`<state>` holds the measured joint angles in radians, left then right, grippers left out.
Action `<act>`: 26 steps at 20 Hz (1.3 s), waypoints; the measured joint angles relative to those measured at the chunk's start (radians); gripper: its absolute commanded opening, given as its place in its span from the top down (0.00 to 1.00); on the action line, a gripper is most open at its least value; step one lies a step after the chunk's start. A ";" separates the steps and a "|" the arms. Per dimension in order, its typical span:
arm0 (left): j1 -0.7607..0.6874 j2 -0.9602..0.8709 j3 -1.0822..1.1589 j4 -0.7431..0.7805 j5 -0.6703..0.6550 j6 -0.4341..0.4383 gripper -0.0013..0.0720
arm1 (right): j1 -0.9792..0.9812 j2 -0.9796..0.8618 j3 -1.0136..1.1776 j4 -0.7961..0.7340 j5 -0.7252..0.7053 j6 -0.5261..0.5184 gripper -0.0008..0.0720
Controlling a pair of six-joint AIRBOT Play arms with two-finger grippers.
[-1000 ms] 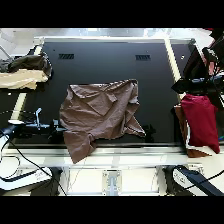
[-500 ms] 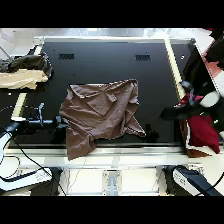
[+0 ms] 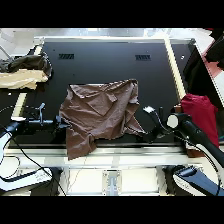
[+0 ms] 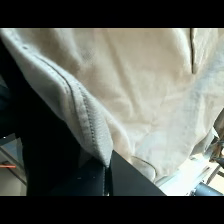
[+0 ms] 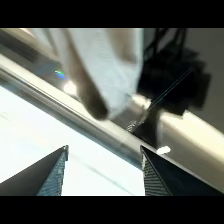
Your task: Fold the shirts.
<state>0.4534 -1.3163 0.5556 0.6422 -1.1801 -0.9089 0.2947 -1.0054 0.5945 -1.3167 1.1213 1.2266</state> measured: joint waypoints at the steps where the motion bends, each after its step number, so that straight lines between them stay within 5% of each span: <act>1: 0.000 0.000 0.000 0.000 -0.005 0.000 0.97 | 0.022 -0.001 -0.003 -0.020 -0.026 -0.010 0.26; 9: 0.000 0.000 0.000 0.000 -0.024 -0.009 0.97 | 0.071 -0.100 -0.008 -0.071 -0.158 -0.039 0.28; 10: 0.000 0.000 0.000 0.000 -0.025 -0.009 0.97 | 0.072 -0.114 -0.008 -0.068 -0.170 -0.040 0.38; 12: 0.000 0.000 0.000 0.000 -0.026 -0.011 0.97 | 0.073 -0.131 -0.004 -0.065 -0.204 -0.042 0.82; 13: 0.000 0.000 0.000 0.000 -0.027 -0.011 0.97 | 0.074 -0.137 0.000 -0.062 -0.223 -0.042 0.96; 19: 0.004 0.028 0.012 0.000 -0.045 -0.011 0.97 | 0.074 -0.137 0.130 -0.072 -0.209 -0.044 0.97; 26: 0.111 0.377 0.210 0.001 -0.130 -0.027 0.97 | 0.074 0.124 0.344 -0.196 0.114 0.050 0.97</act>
<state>0.5644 -0.9394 0.7658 0.6434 -1.3098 -0.9360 0.3691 -0.8814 0.9386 -1.5127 1.2358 1.2766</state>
